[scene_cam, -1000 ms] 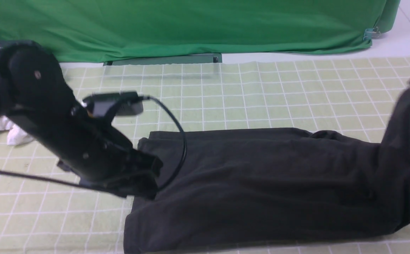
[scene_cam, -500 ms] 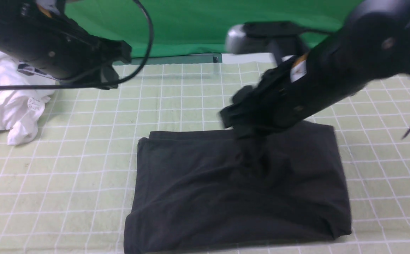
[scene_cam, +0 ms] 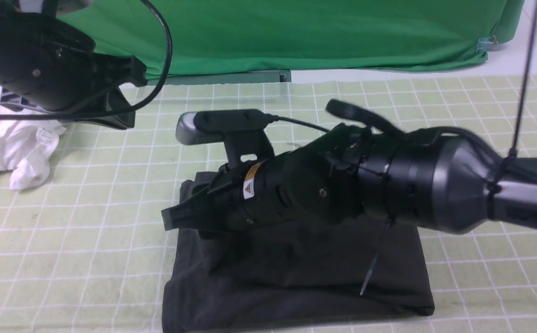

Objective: Fold a long-sleeved shirt over a green coffee tablecloth.

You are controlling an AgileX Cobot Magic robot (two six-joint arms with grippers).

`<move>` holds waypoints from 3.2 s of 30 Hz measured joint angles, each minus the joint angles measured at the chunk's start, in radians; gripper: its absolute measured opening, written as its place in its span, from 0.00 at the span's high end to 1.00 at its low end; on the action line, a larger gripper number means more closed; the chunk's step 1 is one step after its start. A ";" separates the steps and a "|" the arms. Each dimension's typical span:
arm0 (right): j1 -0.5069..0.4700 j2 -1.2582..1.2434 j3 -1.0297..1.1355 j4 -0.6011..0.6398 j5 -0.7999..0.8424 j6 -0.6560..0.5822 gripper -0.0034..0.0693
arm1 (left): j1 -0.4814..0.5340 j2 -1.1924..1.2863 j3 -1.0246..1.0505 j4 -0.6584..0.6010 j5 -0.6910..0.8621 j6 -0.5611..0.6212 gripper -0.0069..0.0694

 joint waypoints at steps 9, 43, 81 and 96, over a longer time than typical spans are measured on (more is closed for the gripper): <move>-0.027 -0.102 0.000 0.006 0.145 -0.103 0.26 | 0.000 0.000 0.000 0.001 0.036 0.004 0.89; -0.425 -1.152 0.022 -0.257 0.936 -0.420 0.93 | 0.000 0.000 0.000 0.002 0.049 0.011 0.89; -0.425 -1.690 0.937 -0.249 -0.043 -0.389 0.81 | 0.000 0.000 0.000 -0.039 -0.038 0.026 0.89; -0.670 -1.899 1.278 -0.336 -0.057 -0.389 0.76 | 0.000 0.000 0.000 -0.016 -0.043 0.054 0.89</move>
